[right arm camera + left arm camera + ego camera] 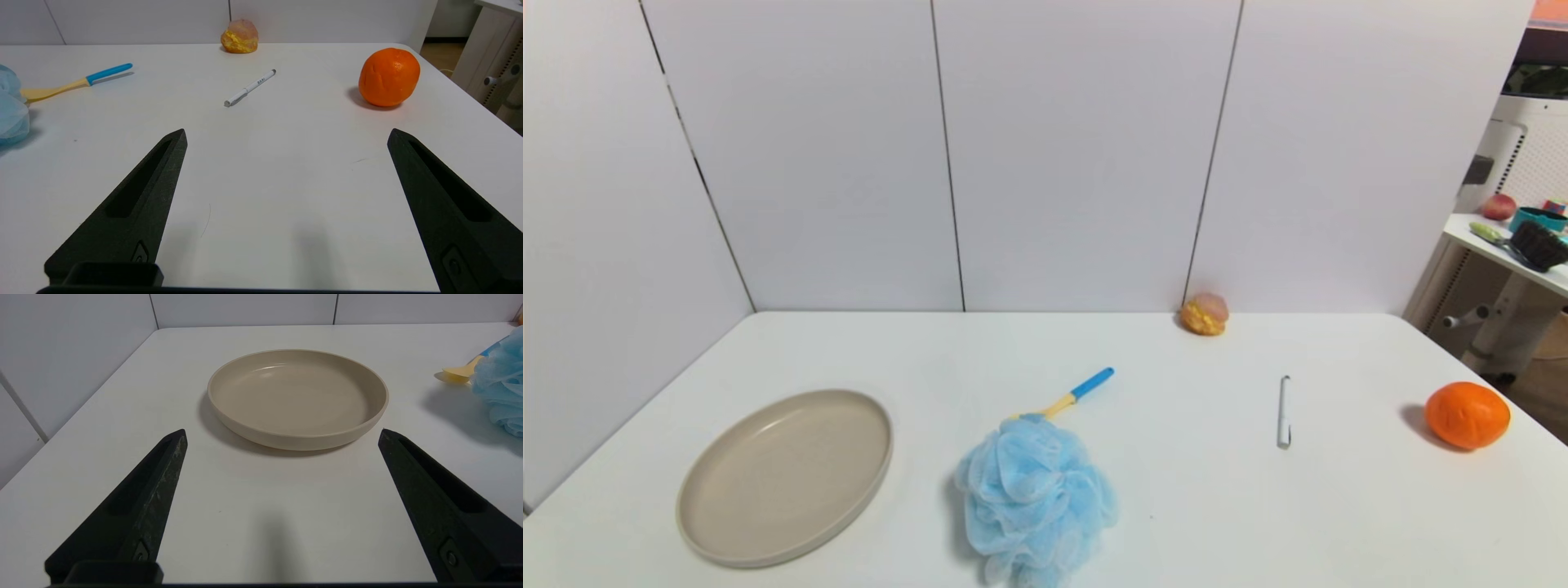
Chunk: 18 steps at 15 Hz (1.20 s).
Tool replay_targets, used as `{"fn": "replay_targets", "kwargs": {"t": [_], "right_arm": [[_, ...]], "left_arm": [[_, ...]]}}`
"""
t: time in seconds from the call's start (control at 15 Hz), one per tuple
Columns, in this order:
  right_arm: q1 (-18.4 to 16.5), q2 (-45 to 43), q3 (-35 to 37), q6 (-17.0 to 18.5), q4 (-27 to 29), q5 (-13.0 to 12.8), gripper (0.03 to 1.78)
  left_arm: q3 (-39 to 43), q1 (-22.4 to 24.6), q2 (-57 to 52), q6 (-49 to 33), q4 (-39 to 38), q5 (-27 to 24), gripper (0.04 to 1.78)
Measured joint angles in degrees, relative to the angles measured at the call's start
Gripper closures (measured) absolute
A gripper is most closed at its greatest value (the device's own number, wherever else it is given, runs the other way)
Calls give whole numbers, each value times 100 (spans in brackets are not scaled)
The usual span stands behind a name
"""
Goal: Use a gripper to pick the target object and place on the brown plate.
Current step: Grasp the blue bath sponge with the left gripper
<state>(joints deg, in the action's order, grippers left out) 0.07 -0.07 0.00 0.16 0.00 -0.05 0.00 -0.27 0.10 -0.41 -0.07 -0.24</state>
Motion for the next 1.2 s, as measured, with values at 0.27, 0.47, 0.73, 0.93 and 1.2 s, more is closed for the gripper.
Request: {"fn": "replay_targets", "kwargs": {"t": [0.27,0.47,0.73,0.93,1.2], "right_arm": [[0,0,0,-2,0,-2,12],[0,0,0,5,0,-2,12],[0,0,0,2,0,-2,12],[0,0,0,2,0,-5,12],[0,0,0,2,0,-5,12]], "left_arm": [[0,0,0,0,0,-2,13],[0,0,0,0,0,-2,13],[0,0,21,-16,5,2,13],[-247,-13,602,-38,-66,15,13],[-1623,-99,2366,333,-207,-46,13]]}}
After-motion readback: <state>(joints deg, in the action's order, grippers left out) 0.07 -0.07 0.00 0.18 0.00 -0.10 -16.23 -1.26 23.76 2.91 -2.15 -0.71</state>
